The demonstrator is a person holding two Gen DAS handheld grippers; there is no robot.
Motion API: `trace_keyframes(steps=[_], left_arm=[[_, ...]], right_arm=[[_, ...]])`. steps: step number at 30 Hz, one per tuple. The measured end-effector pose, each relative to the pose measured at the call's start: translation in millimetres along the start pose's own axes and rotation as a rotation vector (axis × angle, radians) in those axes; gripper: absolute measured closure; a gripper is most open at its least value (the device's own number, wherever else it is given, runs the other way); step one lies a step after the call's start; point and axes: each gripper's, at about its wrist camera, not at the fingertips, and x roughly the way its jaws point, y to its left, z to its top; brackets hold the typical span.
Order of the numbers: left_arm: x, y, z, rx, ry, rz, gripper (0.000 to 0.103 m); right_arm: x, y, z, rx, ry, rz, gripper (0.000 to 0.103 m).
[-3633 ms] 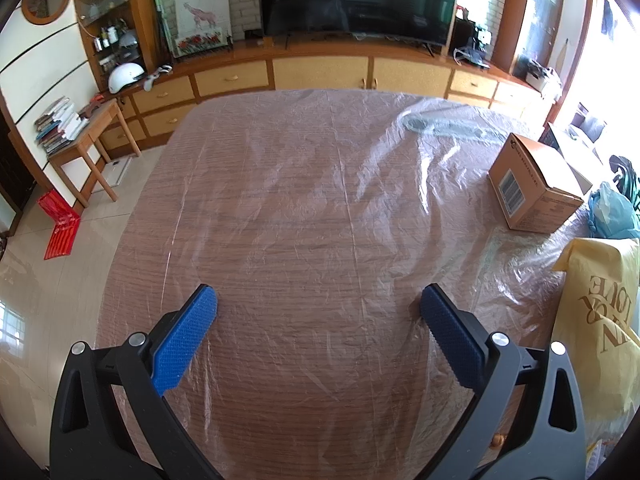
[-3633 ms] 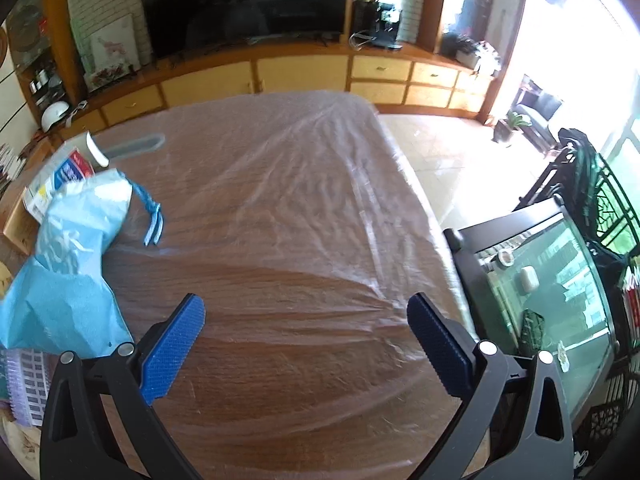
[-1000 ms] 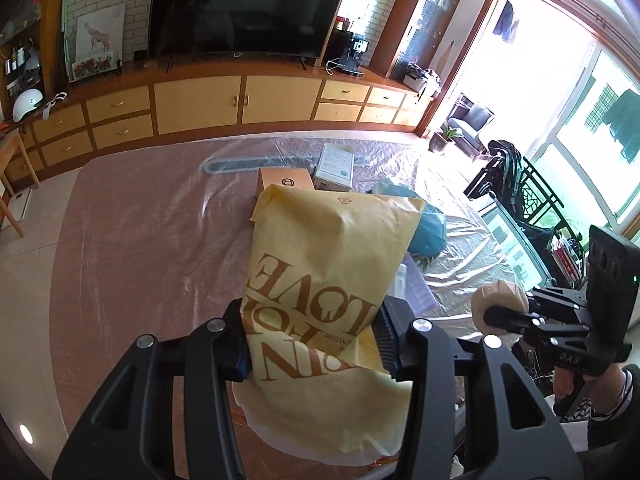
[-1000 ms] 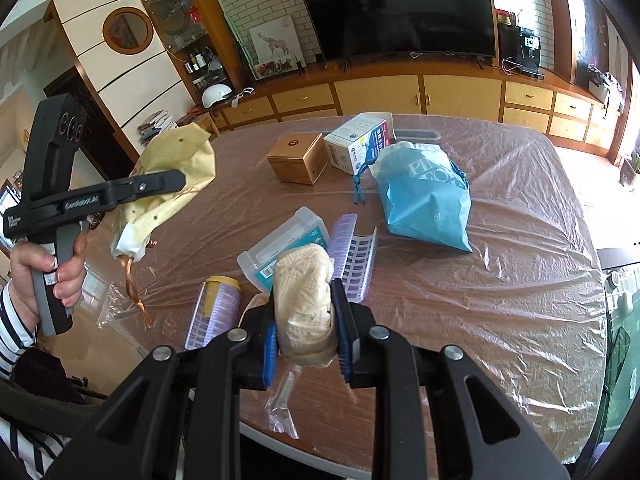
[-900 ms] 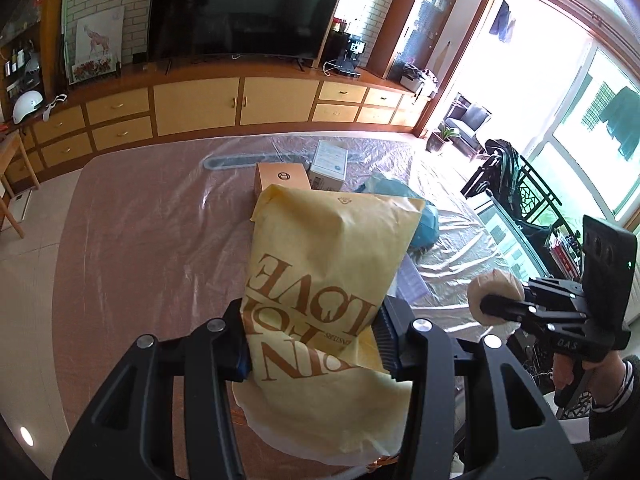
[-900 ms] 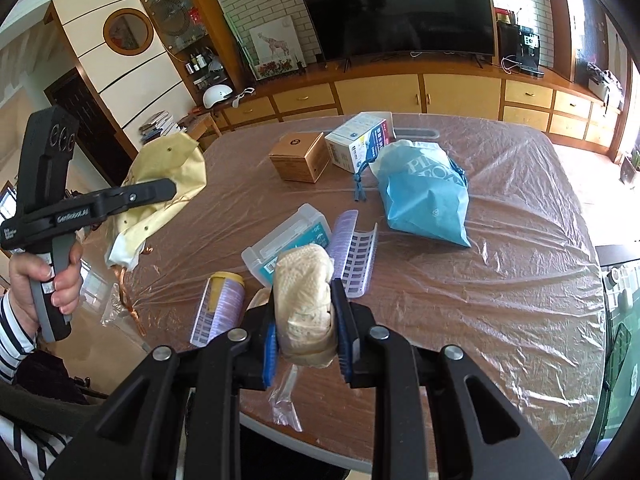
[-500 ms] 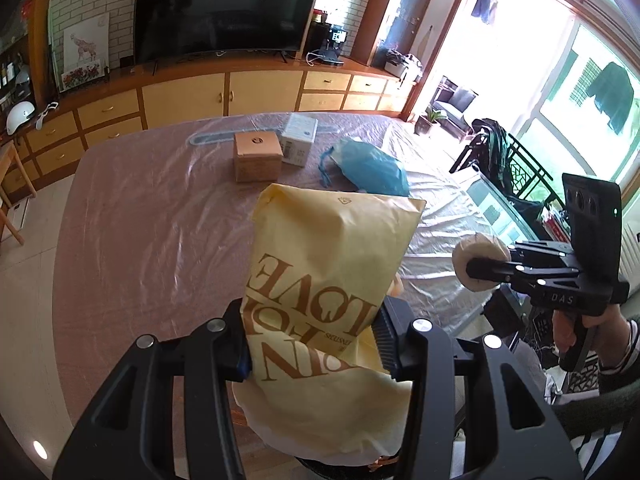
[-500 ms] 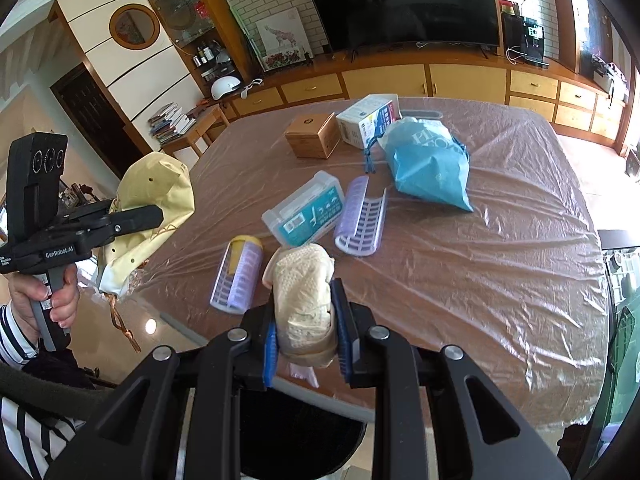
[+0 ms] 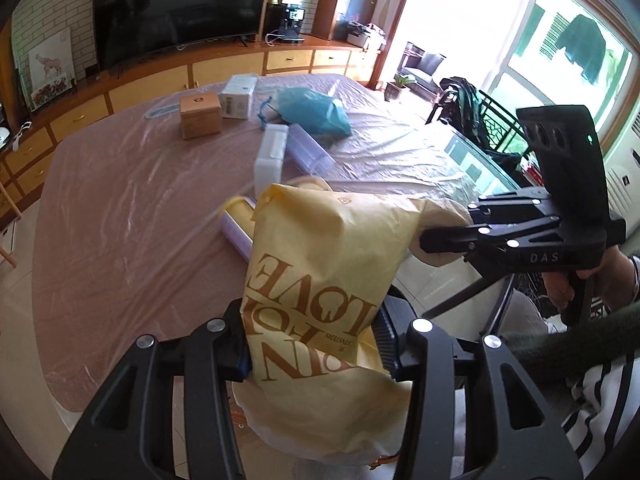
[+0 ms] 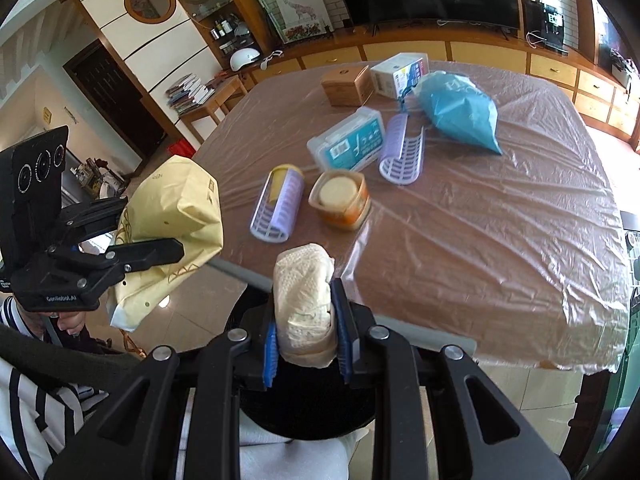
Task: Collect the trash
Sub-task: 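Carry the yellow bag and bread roll over the black trash bin with both tools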
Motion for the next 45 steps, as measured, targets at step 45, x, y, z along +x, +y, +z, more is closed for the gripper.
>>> trace_keyframes(steps=[45], left_arm=[[98, -19, -69, 0.115, 0.292, 0.061, 0.055]], right_arm=[[69, 14, -56, -0.07, 0.19, -0.095, 0.08]])
